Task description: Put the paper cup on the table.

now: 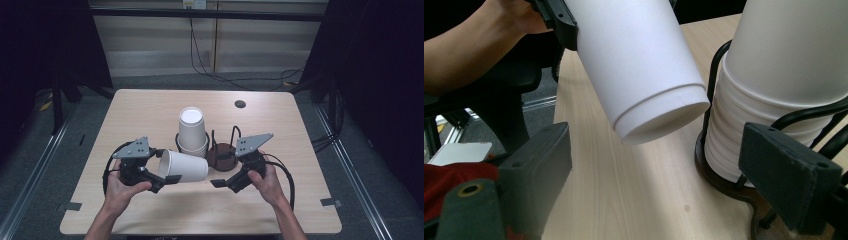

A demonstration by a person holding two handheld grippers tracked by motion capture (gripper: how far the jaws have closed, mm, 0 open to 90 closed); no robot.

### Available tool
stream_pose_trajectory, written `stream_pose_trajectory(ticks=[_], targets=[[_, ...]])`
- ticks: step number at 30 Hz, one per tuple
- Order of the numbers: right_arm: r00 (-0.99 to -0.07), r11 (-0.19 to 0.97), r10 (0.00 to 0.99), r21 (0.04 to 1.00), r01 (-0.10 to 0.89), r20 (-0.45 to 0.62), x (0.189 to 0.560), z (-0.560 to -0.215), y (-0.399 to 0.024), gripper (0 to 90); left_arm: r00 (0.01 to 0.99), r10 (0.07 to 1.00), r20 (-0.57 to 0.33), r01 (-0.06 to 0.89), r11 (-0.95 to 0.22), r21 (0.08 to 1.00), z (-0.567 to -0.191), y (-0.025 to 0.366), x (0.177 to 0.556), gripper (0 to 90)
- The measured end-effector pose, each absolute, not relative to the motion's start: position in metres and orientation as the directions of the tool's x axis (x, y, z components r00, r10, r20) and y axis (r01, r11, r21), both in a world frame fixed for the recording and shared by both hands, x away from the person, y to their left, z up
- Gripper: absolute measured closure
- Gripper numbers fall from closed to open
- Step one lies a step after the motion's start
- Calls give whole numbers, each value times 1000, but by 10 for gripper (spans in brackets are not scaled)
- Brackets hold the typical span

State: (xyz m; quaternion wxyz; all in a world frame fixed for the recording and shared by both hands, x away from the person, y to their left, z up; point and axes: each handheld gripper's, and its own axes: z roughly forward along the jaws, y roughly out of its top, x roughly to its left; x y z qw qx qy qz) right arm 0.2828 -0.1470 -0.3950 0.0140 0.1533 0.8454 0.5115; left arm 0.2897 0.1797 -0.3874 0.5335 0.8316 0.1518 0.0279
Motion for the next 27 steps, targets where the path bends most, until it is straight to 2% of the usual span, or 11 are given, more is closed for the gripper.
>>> stream_pose_trajectory(ticks=[27], targets=[[-945,413,294,873,258,140,286,-397,-150,136,875,468,-126,359,-453,816,-383,226,305,126]])
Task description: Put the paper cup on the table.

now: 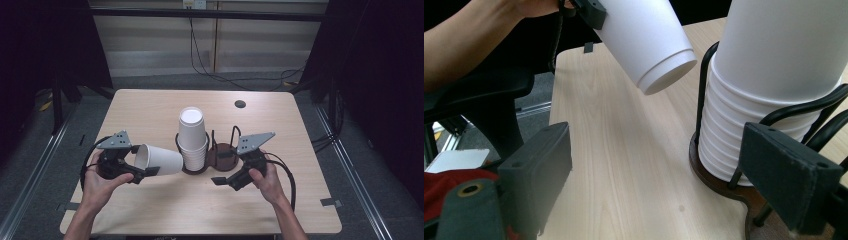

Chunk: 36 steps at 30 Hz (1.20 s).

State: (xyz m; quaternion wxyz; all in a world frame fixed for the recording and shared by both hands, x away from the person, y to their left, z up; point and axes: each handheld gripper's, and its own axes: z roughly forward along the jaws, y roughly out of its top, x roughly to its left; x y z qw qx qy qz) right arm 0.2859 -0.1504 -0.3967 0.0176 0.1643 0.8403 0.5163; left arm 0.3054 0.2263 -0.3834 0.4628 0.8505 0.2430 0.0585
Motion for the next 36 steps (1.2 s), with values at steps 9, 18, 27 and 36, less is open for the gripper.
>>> stream_pose_trajectory(ticks=[9,18,27,36], targets=[[-940,409,312,874,263,137,285,-396,-151,136,821,567,-75,437,-538,720,-376,228,329,125],[-939,413,311,870,270,144,284,-396,-155,136,792,609,-35,486,-596,639,-368,226,351,117],[-940,415,308,868,273,148,285,-398,-155,136,775,631,-41,543,-630,555,-370,223,373,115],[-940,412,307,869,273,150,284,-397,-156,136,760,649,-24,590,-675,443,-371,212,393,106]])
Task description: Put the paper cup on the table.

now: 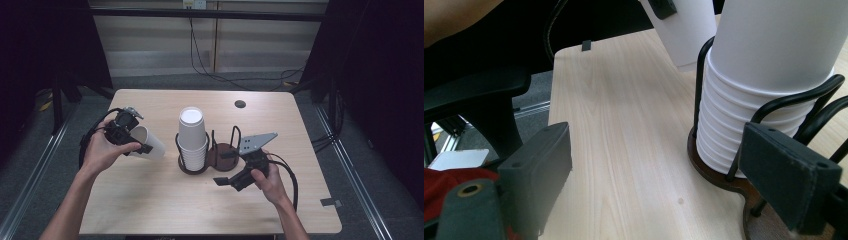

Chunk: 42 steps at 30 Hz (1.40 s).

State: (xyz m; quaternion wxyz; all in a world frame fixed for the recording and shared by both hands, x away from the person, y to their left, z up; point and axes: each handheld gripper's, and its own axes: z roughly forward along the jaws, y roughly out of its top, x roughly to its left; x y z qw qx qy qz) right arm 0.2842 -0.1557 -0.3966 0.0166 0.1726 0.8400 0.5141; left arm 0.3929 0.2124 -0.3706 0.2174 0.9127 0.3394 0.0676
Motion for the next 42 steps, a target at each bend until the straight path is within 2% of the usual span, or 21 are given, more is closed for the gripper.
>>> stream_pose_trajectory(ticks=[12,21,31,42], targets=[[-939,412,311,870,272,146,284,-396,-158,136,776,631,7,594,-735,327,-376,187,410,97],[-939,412,309,868,278,154,284,-397,-158,136,746,664,35,628,-721,292,-388,180,418,79],[-938,412,308,867,280,157,284,-397,-159,136,760,650,1,626,-732,270,-395,178,425,70],[-938,413,306,865,285,163,284,-398,-158,136,785,618,36,597,-771,221,-403,172,426,63]])
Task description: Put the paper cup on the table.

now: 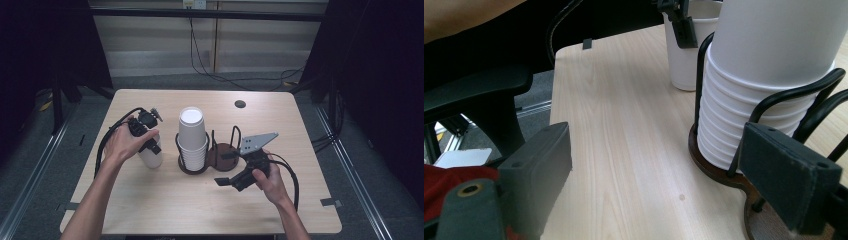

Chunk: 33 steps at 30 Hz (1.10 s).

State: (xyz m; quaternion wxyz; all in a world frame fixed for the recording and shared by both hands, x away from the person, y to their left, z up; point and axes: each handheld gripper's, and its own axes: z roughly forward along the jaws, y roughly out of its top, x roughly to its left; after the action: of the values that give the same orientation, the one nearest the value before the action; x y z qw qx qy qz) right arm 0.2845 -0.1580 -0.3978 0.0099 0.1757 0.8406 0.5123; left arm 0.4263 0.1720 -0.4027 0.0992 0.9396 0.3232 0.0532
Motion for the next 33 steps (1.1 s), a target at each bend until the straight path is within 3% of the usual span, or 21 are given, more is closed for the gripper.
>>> stream_pose_trajectory(ticks=[7,18,21,33], targets=[[-938,413,308,866,283,160,284,-397,-159,136,809,585,62,559,-797,228,-406,171,423,57],[-940,412,299,866,282,164,284,-397,-159,136,814,581,-4,560,-781,277,-413,187,422,45],[-940,415,301,865,281,161,284,-397,-158,136,813,582,-8,561,-780,277,-416,192,422,1],[-939,410,301,867,284,165,284,-397,-158,136,809,585,-59,567,-752,336,-426,212,415,2]])
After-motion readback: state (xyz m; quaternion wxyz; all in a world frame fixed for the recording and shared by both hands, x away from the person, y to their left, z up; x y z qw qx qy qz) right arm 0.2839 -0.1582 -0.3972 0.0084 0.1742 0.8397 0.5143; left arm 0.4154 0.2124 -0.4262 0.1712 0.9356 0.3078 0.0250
